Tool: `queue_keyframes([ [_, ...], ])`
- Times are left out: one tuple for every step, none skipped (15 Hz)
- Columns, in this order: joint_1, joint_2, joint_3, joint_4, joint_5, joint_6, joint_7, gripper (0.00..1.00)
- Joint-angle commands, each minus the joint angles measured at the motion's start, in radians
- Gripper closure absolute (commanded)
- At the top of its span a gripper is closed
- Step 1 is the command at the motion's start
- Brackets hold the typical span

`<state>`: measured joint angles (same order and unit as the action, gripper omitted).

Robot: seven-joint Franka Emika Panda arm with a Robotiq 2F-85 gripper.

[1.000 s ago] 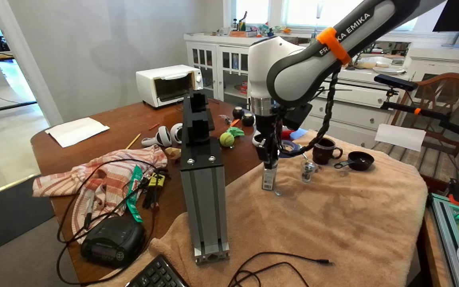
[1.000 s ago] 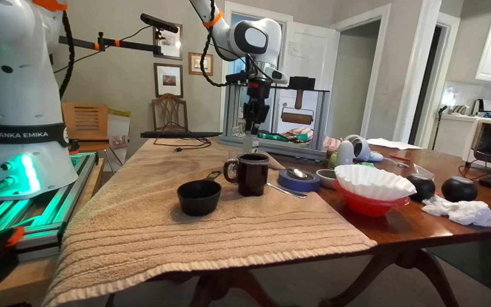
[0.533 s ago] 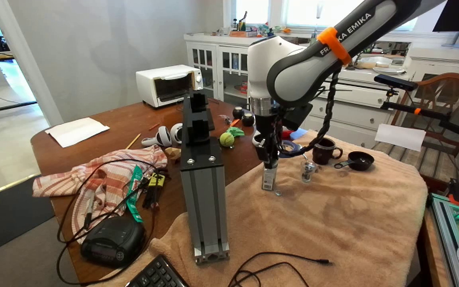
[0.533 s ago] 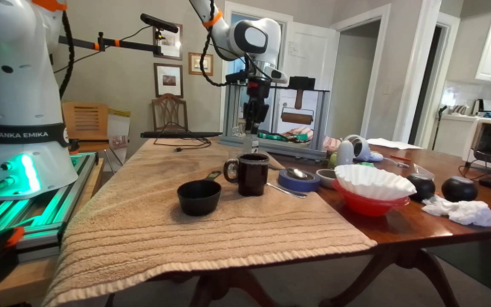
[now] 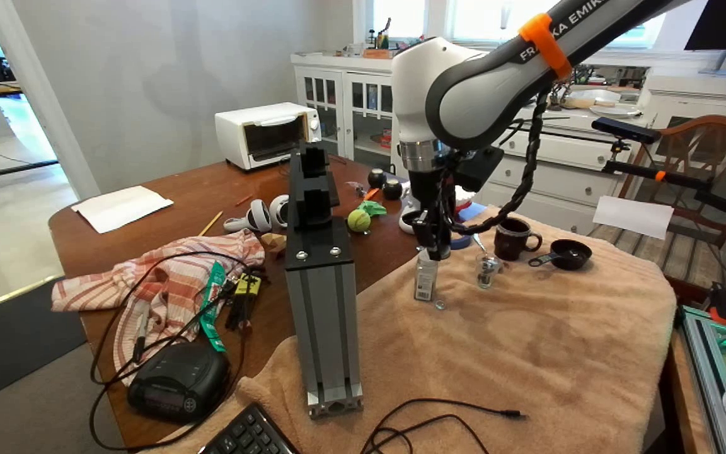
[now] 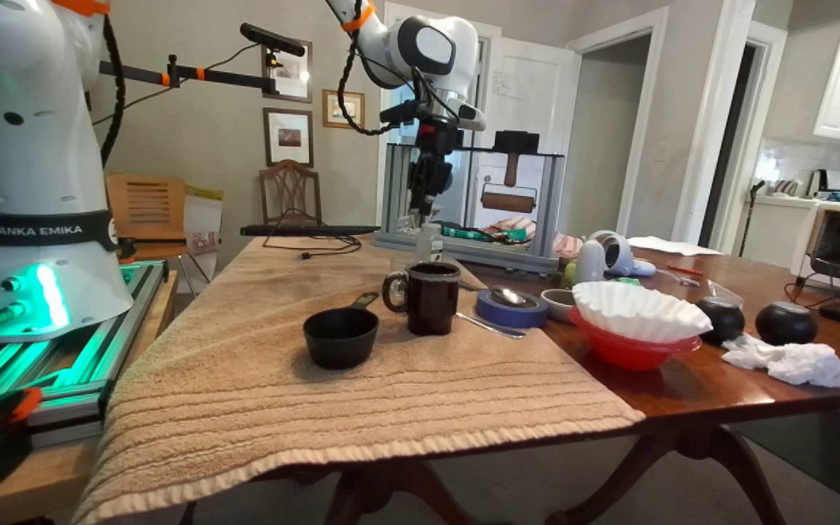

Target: Put the lid in the glass cup

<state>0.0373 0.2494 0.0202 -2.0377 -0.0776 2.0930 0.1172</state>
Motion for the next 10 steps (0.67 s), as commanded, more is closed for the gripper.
queue_keyframes([
  [0.002, -0.012, -0.009, 0.002, 0.01, -0.016, 0.034, 0.77],
  [-0.003, -0.013, -0.016, -0.003, 0.011, -0.005, 0.048, 0.77],
  [-0.012, -0.015, -0.021, -0.01, 0.02, 0.01, 0.044, 0.77],
  [-0.031, -0.018, -0.029, -0.015, 0.064, 0.016, 0.046, 0.77],
  [-0.044, -0.019, -0.041, -0.021, 0.1, 0.016, 0.07, 0.77],
  [-0.054, -0.022, -0.055, -0.029, 0.117, 0.017, 0.086, 0.77],
  [-0.064, -0.022, -0.066, -0.033, 0.134, 0.016, 0.107, 0.77],
  [-0.075, -0.022, -0.078, -0.039, 0.152, 0.019, 0.125, 0.77],
  [-0.087, -0.028, -0.09, -0.053, 0.172, 0.023, 0.139, 0.77],
  [-0.098, -0.037, -0.099, -0.068, 0.195, 0.022, 0.156, 0.77],
])
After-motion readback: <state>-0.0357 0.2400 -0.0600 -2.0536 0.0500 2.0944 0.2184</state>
